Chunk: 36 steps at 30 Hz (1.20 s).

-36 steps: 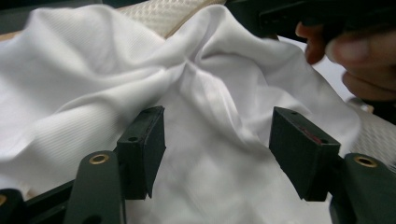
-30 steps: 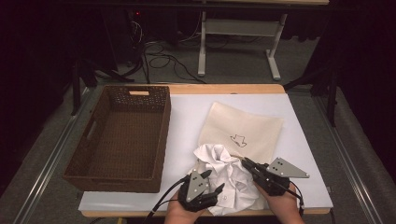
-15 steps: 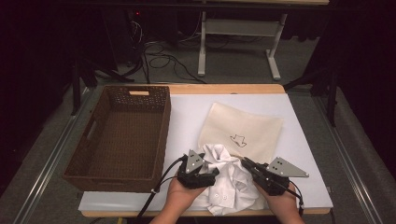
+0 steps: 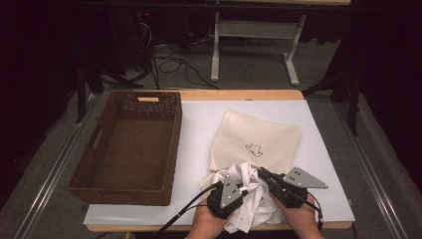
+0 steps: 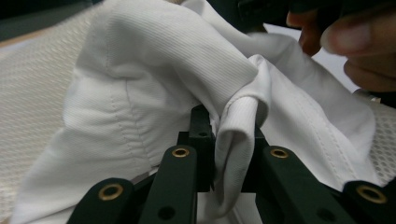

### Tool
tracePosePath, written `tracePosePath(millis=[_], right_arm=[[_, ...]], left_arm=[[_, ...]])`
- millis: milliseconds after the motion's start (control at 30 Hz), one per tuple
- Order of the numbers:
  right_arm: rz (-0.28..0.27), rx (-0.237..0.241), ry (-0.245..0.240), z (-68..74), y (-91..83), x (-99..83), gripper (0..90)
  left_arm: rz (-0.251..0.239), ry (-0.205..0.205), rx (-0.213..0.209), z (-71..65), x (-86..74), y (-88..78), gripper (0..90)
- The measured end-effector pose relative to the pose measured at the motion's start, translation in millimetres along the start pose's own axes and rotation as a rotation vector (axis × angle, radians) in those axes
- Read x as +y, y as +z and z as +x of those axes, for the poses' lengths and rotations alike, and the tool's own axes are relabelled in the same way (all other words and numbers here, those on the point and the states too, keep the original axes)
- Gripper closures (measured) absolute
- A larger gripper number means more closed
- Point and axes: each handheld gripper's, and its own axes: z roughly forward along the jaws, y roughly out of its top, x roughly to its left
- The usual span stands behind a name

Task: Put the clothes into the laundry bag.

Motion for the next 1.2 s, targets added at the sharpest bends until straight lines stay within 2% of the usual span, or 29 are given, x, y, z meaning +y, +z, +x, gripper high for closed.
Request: tracePosePath(millis=[133, 233, 333, 433, 500, 533, 567, 600, 667, 700, 733, 833, 900, 1033, 1133, 1200], right_arm=[[-0.003, 0.001, 0.005, 0.5, -1.3, 0.9, 88.8], [-0.014, 0.006, -0.004, 0.8, -2.8, 1.9, 88.8], [-0.029, 0.016, -0.005, 2.9, -6.5, 4.6, 88.9], [-0.047, 0.024, -0.006, 4.6, -10.1, 6.3, 88.9], [-0.055, 0.032, -0.007, 4.8, -11.7, 6.9, 88.8], [-0.053, 0.037, 0.006, 4.6, -11.9, 6.7, 88.8], [-0.053, 0.037, 0.006, 4.6, -11.9, 6.7, 88.8], [-0.056, 0.038, 0.002, 4.3, -11.3, 6.2, 88.8], [-0.047, 0.028, -0.001, 3.1, -10.9, 4.7, 88.8], [-0.046, 0.029, 0.005, 2.8, -10.9, 4.4, 88.8], [-0.046, 0.029, 0.005, 2.8, -10.9, 4.4, 88.8], [-0.042, 0.024, 0.0, 1.7, -10.2, 3.7, 88.8], [-0.042, 0.023, -0.004, 1.8, -9.5, 3.5, 88.8], [-0.037, 0.021, -0.009, 2.5, -9.8, 3.7, 88.7], [-0.036, 0.021, -0.006, 2.9, -9.6, 3.8, 88.7], [-0.033, 0.018, -0.006, 3.2, -8.8, 3.6, 88.7]], left_arm=[[0.06, -0.045, -0.027, 7.6, -0.5, 16.5, 80.6], [0.104, -0.073, -0.023, 12.2, -1.7, 24.2, 80.1], [0.112, -0.088, -0.01, 14.1, -3.1, 27.4, 79.5], [0.105, -0.102, -0.001, 14.9, -4.3, 27.7, 77.9], [0.097, -0.114, 0.021, 15.5, -5.1, 27.3, 73.9], [0.079, -0.123, 0.039, 15.5, -6.2, 25.3, 65.8], [0.079, -0.123, 0.039, 15.5, -6.2, 25.3, 62.8], [0.059, -0.119, 0.048, 15.1, -7.6, 22.6, 62.8], [0.04, -0.115, 0.06, 14.8, -9.5, 16.8, 46.9], [0.034, -0.111, 0.067, 14.9, -10.2, 14.0, 42.7], [0.024, -0.111, 0.073, 14.7, -11.1, 10.3, 42.7], [0.006, -0.113, 0.093, 14.0, -12.7, -2.8, 32.0], [-0.012, -0.117, 0.097, 13.7, -12.8, -10.7, 28.8], [-0.054, -0.109, 0.136, 14.4, -11.7, -21.9, 22.5], [-0.074, -0.146, 0.152, 22.0, -6.5, -22.3, 18.3], [-0.045, -0.194, 0.134, 29.9, -3.7, -15.1, 18.4]])
